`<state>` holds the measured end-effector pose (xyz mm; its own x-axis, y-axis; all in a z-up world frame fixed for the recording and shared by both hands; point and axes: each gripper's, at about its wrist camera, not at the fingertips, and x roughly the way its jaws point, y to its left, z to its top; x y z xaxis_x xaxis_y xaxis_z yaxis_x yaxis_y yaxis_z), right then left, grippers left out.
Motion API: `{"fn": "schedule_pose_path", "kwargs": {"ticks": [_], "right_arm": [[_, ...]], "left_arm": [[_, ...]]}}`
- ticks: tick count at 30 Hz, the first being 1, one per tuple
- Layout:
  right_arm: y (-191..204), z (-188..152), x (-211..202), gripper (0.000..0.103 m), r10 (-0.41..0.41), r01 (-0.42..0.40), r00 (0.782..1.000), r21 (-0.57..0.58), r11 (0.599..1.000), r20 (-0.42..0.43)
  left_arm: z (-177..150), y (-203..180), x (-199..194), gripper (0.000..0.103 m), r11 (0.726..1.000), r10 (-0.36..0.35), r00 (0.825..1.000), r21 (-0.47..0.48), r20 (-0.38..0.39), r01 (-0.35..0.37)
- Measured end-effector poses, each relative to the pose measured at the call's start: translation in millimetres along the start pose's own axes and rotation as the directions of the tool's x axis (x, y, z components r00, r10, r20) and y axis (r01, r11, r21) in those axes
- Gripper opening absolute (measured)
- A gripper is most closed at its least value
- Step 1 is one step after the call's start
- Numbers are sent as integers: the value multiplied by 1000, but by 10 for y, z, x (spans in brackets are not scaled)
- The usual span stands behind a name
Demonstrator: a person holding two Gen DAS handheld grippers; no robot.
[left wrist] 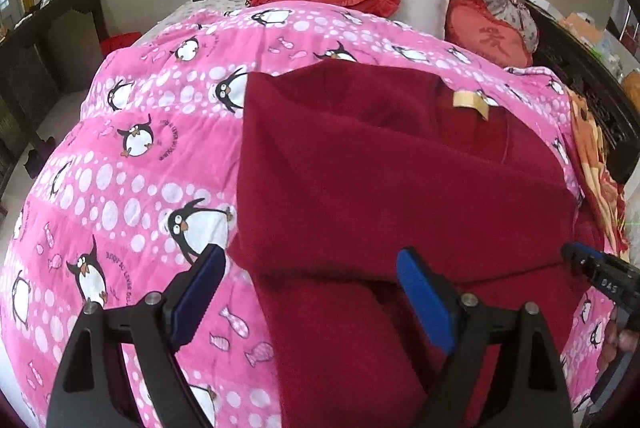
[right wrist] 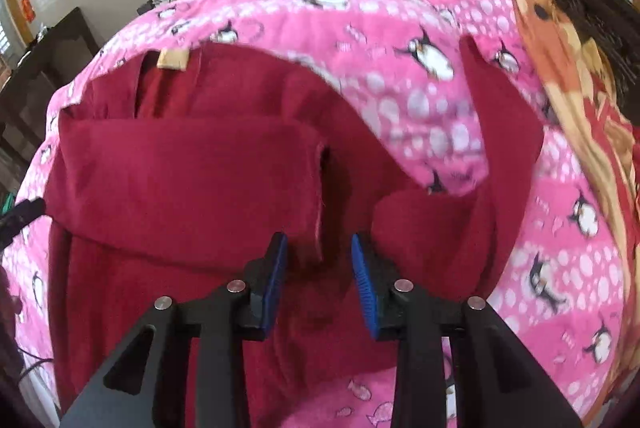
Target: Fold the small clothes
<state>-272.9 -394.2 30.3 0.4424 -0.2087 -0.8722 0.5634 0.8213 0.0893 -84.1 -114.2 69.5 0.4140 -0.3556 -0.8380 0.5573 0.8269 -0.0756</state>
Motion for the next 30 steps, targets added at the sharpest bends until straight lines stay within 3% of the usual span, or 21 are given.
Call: {"fn": "schedule_pose_path", "kwargs": {"ticks": [9,15,18,23,27,30], "right_arm": [[89,-244,-337,8,68,-69,997,33,997,47],[151,-303,-199,8,35,-35,999,27,999,28],[100,-327,-28,9,23,-22,1000,45,999,-14],[95,-360,-21,11,29,-29,1000,52,998,10],[132,-353,-115,11,35,-35,999,32,999,0],[44,-291,-326,11,68,-71,997,62,996,41]], "left_arm": [[-144,-241,-193,91,999,-15,999,30,30,14],[-214,-357,-203,91,999,-17,999,43,29,16],[-217,-393,-178,91,999,-22,999,40,26,21],[-174,-477,-88,91,998,-14,999,54,32,12],[-141,-505,34,91,998,-23,999,51,24,22],[-152,-517,175,91,999,-30,1000,44,-5,30]]}}
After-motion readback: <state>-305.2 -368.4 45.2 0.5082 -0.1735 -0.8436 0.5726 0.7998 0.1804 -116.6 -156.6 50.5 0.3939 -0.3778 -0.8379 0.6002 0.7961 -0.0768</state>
